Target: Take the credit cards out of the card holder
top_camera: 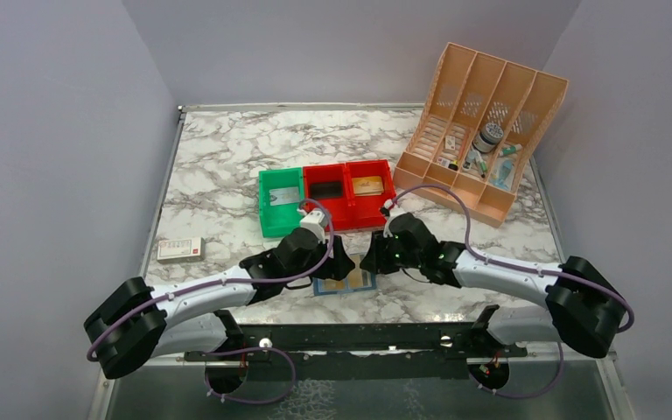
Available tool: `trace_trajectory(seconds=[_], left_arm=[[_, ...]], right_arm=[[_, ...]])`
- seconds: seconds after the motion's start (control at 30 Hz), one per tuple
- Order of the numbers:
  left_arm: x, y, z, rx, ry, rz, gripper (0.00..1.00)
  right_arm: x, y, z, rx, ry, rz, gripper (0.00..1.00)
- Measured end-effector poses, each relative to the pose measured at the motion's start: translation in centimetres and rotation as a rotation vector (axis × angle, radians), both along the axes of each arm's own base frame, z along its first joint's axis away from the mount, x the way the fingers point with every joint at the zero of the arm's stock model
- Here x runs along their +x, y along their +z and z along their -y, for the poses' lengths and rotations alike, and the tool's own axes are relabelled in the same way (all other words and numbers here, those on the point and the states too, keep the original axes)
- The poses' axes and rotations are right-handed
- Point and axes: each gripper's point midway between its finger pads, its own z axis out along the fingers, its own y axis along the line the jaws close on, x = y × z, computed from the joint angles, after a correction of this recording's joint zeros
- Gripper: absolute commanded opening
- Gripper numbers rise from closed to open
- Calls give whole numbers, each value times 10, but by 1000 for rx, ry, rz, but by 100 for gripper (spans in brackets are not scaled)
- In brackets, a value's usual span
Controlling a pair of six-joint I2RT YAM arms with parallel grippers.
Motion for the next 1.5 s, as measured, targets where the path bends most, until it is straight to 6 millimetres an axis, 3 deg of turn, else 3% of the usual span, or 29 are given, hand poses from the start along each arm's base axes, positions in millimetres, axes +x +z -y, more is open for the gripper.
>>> trace_trajectory(seconds=[0.4,0.53,0.77,1.17,1.5], left_arm=[[-4,0,2,-21,-25,2,60],[-7,-10,6,-9,-49,-26,57],[-11,-32,11,33,-75,-81,43],[-7,-40,16,57,-72,-102,39],[0,-51,20,86,-28,-143,28]], right_arm=[[3,-34,4,-82,-19,-50,21],[3,-45,11,-103,-67,-62,19],[11,-45,15,-111,-123,-46,18],[13,-46,12,-89,-139,-49,17],[13,-46,12,-86,-143,-53,16]])
